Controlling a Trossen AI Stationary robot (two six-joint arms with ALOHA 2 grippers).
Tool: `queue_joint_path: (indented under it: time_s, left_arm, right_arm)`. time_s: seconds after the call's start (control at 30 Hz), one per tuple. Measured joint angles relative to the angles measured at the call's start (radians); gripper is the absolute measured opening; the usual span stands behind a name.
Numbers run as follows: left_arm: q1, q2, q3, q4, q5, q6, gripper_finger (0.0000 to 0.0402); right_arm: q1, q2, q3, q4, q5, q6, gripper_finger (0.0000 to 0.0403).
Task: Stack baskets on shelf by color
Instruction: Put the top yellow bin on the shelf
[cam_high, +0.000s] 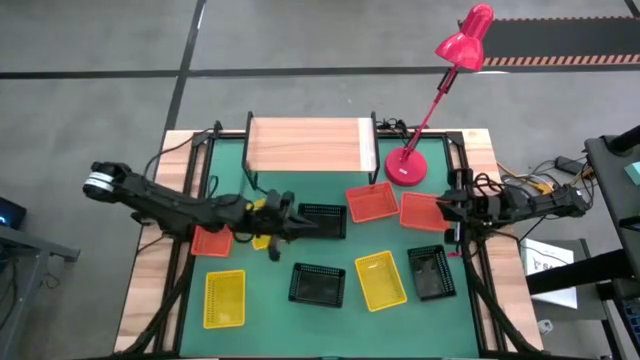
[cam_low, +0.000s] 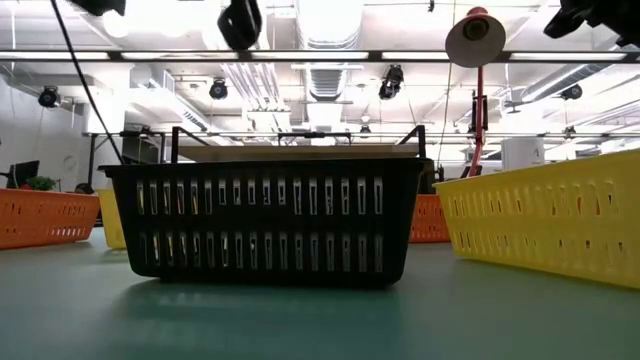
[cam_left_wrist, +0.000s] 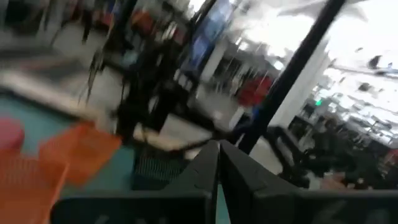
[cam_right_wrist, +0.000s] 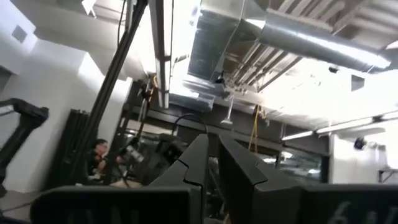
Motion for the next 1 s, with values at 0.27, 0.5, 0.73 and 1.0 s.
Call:
queue_joint_path:
  time_s: [0.27, 0.5, 0.73, 1.0]
  left_arm:
    - [-0.010, 0.113, 0.275, -0.771, -0.003, -0.164, 0.0000]
    - [-0.056, 0.237, 0.492, -1.450, 0.026, -0.211, 0.0000]
    - [-0.077, 0.288, 0.495, -1.704, 0.028, -0.124, 0.0000]
    - [-0.074, 0.282, 0.431, -1.692, 0.020, -0.005, 0.0000]
  right_arm:
    - [0.000, 0.000, 0.000, 0.046, 0.000, -0.069, 0.0028]
    - [0.000, 0.001, 0.000, 0.041, 0.001, -0.067, 0.0028]
    - [0.000, 0.002, 0.001, 0.012, 0.009, -0.059, 0.0028]
    - [0.000, 0.002, 0.002, -0.011, 0.009, -0.058, 0.0028]
